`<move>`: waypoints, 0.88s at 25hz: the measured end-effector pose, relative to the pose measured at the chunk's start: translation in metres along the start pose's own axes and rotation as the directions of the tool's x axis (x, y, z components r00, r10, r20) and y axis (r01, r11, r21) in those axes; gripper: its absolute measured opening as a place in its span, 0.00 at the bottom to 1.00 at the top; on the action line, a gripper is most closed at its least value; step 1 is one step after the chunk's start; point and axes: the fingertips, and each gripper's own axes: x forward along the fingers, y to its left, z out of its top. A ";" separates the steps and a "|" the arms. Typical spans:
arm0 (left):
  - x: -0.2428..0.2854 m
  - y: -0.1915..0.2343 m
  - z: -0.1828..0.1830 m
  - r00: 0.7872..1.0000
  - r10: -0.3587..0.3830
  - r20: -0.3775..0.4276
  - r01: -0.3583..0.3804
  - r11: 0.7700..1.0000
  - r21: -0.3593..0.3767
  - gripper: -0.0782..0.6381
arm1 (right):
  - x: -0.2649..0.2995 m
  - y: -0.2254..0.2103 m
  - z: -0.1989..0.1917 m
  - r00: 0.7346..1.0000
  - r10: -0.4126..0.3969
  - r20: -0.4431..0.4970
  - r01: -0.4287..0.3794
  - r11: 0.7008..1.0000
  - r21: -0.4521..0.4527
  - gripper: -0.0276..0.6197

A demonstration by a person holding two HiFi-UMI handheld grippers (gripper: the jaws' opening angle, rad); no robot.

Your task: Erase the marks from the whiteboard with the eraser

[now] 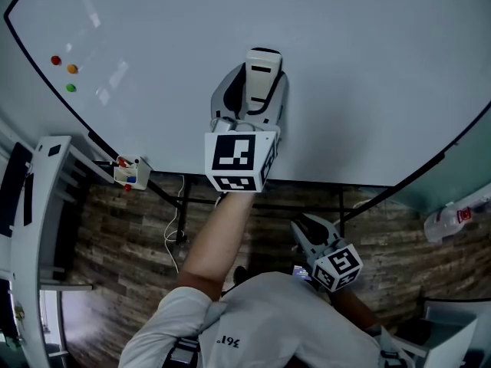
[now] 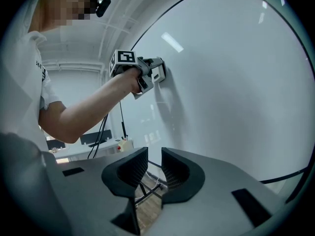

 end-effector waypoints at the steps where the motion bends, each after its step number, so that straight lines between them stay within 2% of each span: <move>1: -0.002 0.006 -0.001 1.000 0.005 0.001 -0.005 1.000 -0.002 0.46 | 0.003 0.001 0.000 1.000 0.002 -0.002 -0.002 1.000 0.000 0.19; 12: -0.029 0.063 -0.011 0.997 0.080 -0.007 -0.081 0.996 -0.040 0.46 | 0.015 0.005 -0.003 1.000 0.013 -0.017 -0.013 1.000 0.000 0.19; 22: -0.048 0.109 -0.010 0.984 0.180 -0.006 -0.180 0.982 -0.064 0.46 | 0.015 0.006 -0.005 1.000 0.020 -0.024 -0.020 1.000 -0.002 0.19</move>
